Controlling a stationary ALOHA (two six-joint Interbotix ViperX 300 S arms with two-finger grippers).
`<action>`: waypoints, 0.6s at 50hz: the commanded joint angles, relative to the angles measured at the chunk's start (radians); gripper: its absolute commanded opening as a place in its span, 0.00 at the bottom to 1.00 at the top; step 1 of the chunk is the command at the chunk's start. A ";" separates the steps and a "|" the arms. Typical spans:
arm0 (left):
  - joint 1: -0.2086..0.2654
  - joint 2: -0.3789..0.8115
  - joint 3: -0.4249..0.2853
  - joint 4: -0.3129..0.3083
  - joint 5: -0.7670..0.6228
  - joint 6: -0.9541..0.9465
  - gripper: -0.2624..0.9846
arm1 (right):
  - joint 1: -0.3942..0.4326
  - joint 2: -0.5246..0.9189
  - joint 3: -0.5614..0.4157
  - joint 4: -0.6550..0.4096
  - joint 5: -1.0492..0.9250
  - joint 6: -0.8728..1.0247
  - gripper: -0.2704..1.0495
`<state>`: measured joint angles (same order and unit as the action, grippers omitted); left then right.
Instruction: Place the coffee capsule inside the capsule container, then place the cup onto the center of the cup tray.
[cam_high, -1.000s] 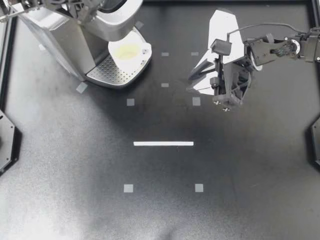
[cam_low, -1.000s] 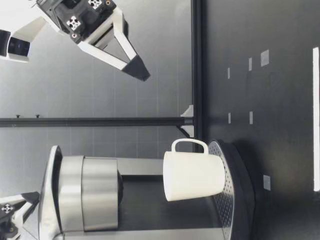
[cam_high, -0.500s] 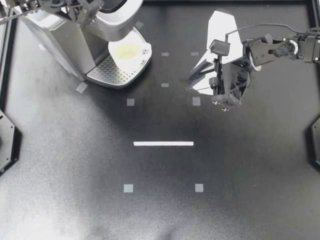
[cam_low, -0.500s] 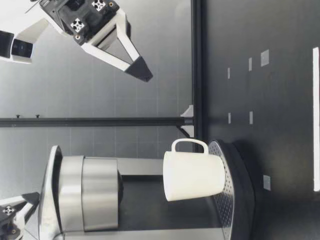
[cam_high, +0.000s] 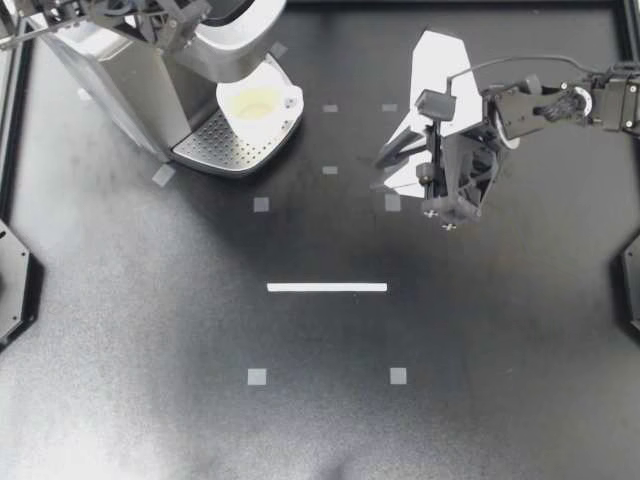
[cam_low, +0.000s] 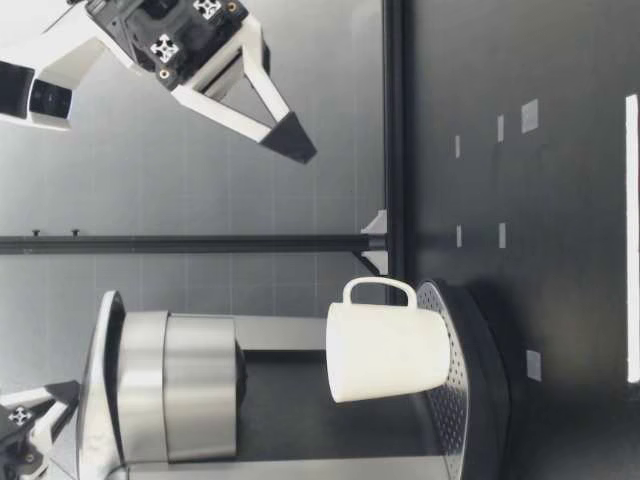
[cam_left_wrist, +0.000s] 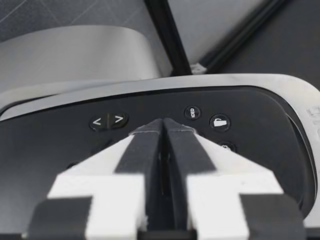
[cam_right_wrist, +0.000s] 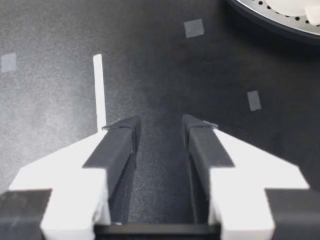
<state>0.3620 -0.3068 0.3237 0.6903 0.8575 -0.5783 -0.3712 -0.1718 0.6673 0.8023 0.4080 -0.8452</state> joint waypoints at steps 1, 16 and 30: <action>0.002 0.054 0.009 -0.057 0.008 0.020 0.32 | 0.005 -0.009 -0.011 0.003 -0.012 -0.002 0.51; 0.002 0.064 -0.014 -0.098 0.011 0.066 0.32 | 0.005 -0.014 -0.011 0.002 -0.015 -0.003 0.51; 0.002 0.006 -0.061 -0.071 0.011 0.100 0.32 | 0.005 -0.018 -0.009 0.002 -0.017 -0.003 0.51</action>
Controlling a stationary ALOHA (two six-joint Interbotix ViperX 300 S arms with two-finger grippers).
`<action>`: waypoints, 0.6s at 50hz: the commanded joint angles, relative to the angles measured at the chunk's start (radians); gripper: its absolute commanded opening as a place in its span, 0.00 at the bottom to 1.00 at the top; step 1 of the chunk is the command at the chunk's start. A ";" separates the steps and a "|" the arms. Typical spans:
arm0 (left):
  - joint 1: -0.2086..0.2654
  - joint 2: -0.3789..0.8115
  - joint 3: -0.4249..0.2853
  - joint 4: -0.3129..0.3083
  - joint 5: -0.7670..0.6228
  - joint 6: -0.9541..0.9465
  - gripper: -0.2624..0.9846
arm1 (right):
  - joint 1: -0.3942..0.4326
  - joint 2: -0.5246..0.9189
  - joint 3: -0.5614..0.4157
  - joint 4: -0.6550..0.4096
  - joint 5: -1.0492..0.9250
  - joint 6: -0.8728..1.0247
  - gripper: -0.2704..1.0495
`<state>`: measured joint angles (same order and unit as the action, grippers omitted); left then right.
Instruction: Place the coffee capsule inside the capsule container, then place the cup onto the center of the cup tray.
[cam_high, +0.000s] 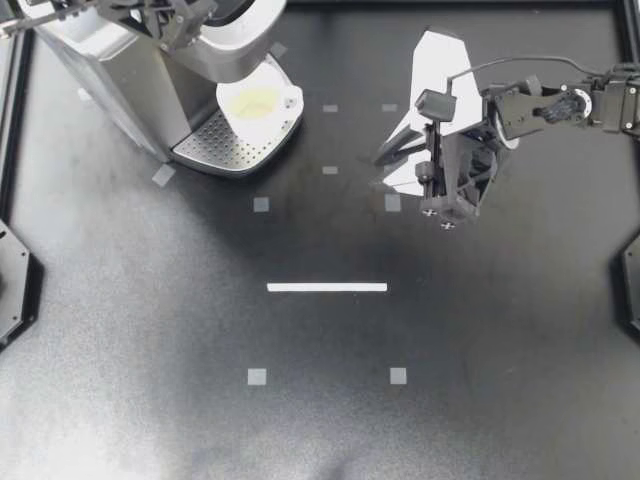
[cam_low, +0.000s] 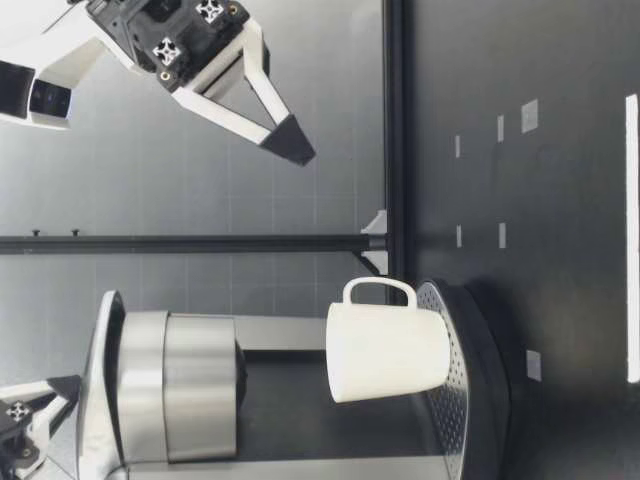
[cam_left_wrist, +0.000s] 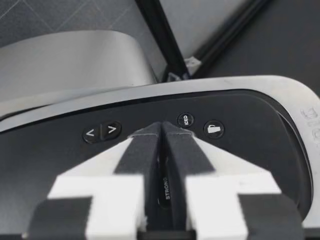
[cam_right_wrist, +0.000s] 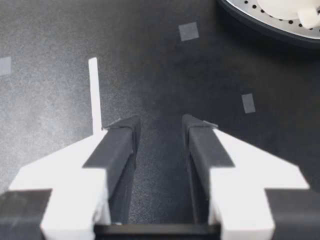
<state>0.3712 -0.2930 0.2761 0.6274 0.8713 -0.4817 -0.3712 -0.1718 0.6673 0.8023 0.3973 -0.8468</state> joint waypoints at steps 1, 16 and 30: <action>-0.008 -0.011 -0.015 -0.005 -0.003 0.005 0.32 | 0.005 -0.020 -0.009 0.002 -0.006 -0.002 0.51; -0.008 -0.040 -0.051 0.029 -0.009 0.009 0.32 | 0.005 -0.018 -0.009 0.005 -0.006 0.000 0.51; -0.029 -0.015 -0.057 0.023 -0.012 0.018 0.32 | 0.005 -0.020 -0.009 0.005 -0.017 0.000 0.51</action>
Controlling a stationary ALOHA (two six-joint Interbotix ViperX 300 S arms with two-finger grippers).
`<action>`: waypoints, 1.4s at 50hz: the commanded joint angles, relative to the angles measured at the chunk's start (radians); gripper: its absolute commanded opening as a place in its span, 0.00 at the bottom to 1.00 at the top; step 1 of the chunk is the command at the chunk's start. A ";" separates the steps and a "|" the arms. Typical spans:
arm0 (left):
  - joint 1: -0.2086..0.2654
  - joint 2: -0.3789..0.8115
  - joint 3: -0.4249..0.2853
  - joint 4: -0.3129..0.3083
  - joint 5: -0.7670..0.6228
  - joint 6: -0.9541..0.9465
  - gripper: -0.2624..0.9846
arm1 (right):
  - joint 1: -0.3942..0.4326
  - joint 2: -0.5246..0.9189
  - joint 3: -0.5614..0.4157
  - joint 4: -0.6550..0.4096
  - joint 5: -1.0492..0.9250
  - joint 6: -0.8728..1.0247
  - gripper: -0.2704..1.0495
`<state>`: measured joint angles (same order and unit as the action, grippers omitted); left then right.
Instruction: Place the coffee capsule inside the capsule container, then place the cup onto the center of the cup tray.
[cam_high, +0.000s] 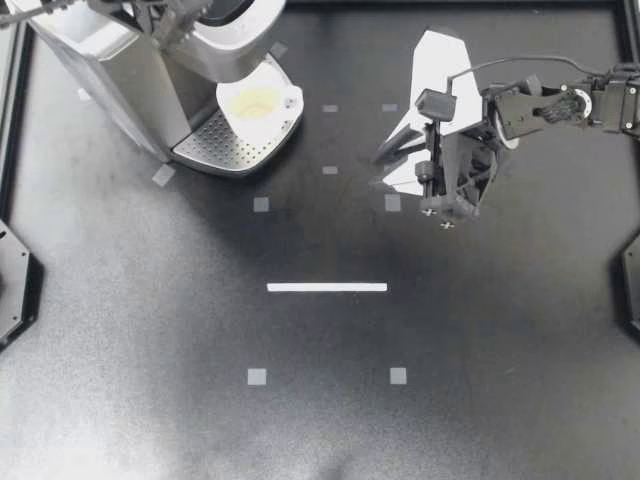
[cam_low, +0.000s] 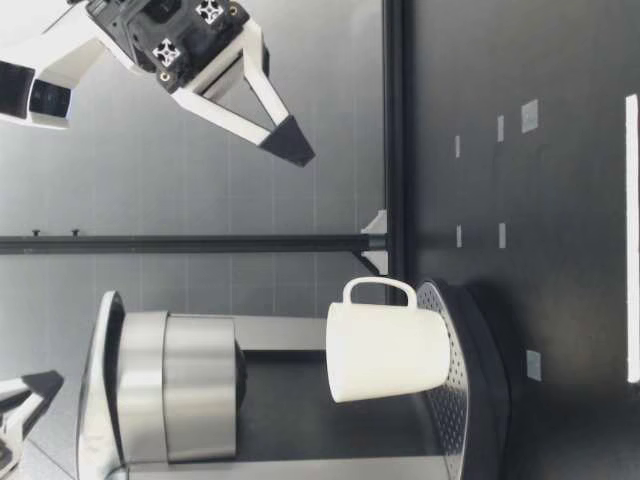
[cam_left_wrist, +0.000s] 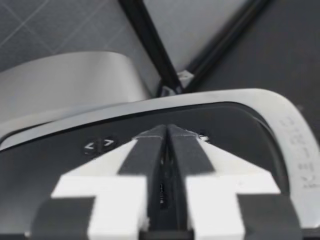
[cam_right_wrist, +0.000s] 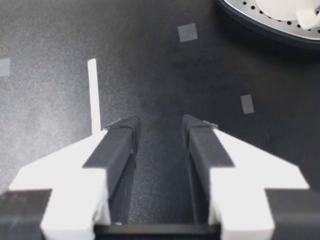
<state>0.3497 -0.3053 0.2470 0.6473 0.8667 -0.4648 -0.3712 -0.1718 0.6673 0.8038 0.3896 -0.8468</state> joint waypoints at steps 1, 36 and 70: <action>-0.006 0.000 -0.028 0.002 -0.008 0.002 0.32 | 0.005 -0.020 -0.009 0.003 -0.011 0.000 0.51; -0.026 0.046 -0.026 -0.008 0.008 0.002 0.32 | 0.005 -0.020 0.000 0.002 -0.012 -0.002 0.51; -0.025 0.153 -0.072 -0.104 0.140 0.097 0.32 | 0.005 -0.014 0.008 0.002 -0.031 -0.003 0.51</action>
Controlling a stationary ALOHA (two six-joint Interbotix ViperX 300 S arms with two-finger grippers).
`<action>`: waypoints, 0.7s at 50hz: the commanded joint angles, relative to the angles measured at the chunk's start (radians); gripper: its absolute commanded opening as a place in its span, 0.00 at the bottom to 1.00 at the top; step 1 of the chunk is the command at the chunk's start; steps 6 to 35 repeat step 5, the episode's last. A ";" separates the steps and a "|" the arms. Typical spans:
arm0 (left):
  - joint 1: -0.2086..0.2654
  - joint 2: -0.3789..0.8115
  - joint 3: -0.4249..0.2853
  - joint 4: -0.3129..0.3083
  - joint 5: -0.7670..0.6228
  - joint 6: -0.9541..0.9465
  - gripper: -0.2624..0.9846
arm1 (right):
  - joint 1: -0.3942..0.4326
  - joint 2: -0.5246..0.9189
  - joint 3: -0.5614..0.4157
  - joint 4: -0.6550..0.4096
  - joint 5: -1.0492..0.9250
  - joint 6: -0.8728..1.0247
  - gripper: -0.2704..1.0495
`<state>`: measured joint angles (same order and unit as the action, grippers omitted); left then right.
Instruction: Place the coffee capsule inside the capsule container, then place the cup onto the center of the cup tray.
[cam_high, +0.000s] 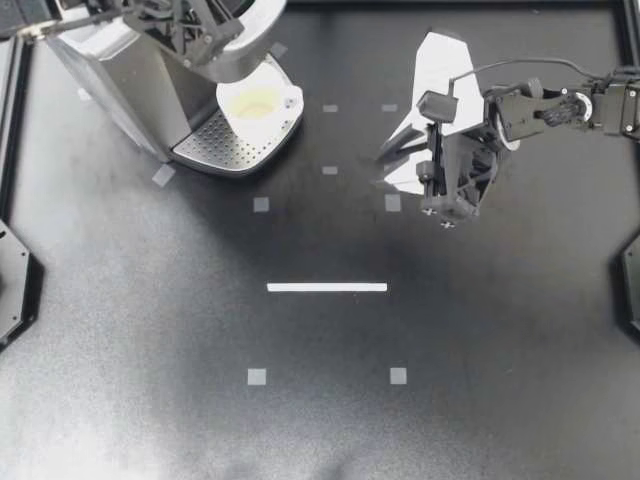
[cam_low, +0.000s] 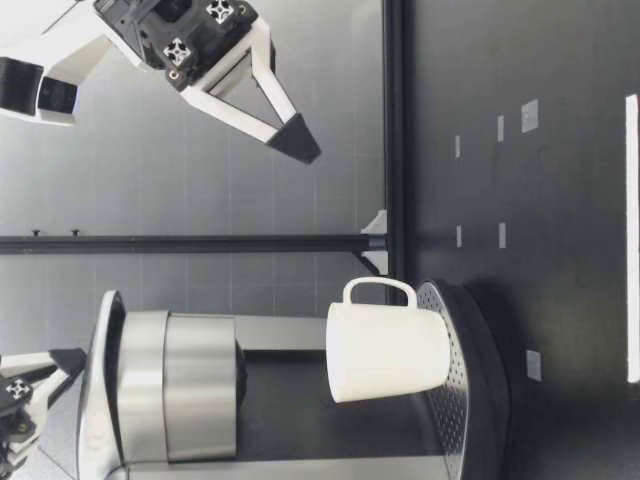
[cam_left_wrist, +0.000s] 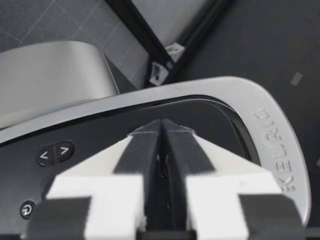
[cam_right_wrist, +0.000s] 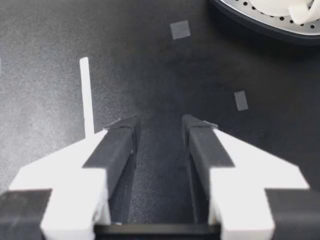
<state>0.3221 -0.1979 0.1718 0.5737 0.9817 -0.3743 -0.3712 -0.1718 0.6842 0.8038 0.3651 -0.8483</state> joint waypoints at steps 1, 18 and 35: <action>0.002 0.040 -0.002 -0.031 0.021 0.008 0.32 | 0.005 -0.015 -0.008 0.002 -0.006 -0.002 0.51; 0.002 0.006 -0.014 -0.028 -0.003 0.012 0.32 | 0.005 -0.023 -0.005 0.002 -0.008 -0.002 0.51; 0.002 0.006 -0.014 -0.028 -0.003 0.012 0.32 | 0.005 -0.023 -0.005 0.002 -0.008 -0.002 0.51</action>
